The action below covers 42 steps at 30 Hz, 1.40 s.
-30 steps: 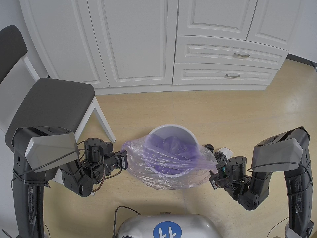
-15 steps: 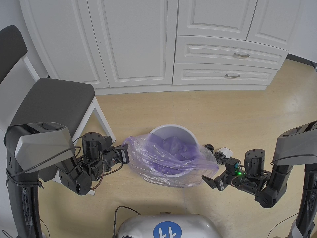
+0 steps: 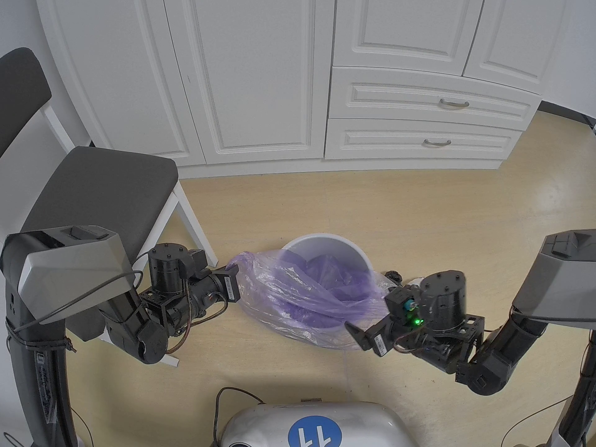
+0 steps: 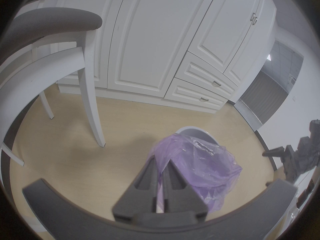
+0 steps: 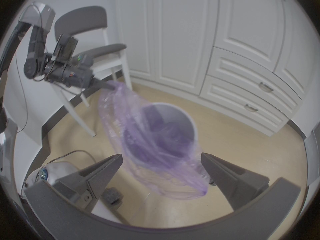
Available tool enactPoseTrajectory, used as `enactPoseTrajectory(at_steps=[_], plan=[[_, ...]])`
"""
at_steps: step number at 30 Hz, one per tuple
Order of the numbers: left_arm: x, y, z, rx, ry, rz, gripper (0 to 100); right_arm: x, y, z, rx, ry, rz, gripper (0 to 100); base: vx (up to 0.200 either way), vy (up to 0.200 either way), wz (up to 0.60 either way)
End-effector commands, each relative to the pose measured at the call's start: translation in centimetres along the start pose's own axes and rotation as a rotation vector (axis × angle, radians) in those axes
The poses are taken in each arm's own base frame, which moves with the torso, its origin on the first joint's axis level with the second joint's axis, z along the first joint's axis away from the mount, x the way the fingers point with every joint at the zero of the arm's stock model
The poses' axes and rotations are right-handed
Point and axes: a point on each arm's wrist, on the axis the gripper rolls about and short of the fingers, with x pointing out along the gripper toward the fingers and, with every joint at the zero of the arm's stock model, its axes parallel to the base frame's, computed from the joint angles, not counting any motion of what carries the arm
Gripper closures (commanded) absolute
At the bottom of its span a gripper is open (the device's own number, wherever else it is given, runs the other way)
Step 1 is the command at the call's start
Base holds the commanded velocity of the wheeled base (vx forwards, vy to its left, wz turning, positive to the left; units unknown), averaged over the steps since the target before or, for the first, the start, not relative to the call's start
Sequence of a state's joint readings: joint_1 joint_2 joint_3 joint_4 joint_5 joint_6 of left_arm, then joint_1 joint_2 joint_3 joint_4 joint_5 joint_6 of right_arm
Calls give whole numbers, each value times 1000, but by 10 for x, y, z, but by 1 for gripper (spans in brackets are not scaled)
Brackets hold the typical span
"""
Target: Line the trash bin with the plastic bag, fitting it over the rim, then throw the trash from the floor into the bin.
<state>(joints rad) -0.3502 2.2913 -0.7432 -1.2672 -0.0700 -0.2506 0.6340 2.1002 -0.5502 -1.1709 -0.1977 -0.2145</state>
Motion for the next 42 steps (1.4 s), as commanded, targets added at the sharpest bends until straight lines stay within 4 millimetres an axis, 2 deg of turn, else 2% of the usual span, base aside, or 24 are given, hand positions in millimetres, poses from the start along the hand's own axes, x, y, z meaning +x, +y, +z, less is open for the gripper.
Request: enactPoseTrajectory(at_steps=[1,3,6,12,14,18,25,28,35,42], plan=[[-1,10,2,-9,1,23,0,-14,59,61,-45,-47,108,0,0,0,0],[-2,10,3,-10,0,16,0,-10,70,49,-39,-24,130,0,0,0,0],[-2,11,3,-7,-1,14,0,1,77,34,-57,16,133,0,0,0,0],[-5,12,-1,-4,15,20,0,36,82,5,-97,99,104,0,0,0,0],[-5,12,0,-4,11,20,0,46,80,1,-94,109,67,0,0,0,0],[-4,12,0,-3,5,19,0,70,67,-1,-66,113,-25,0,0,0,0],[-4,13,2,-4,0,22,0,93,40,-1,-25,106,-97,0,0,0,0],[-3,13,1,-4,0,22,0,101,40,-5,-10,109,-95,0,0,0,0],[-3,13,1,-4,0,22,0,103,46,-11,49,157,-28,0,0,0,0],[2,15,-2,-2,1,30,0,122,40,-9,108,96,-69,0,0,0,0]])
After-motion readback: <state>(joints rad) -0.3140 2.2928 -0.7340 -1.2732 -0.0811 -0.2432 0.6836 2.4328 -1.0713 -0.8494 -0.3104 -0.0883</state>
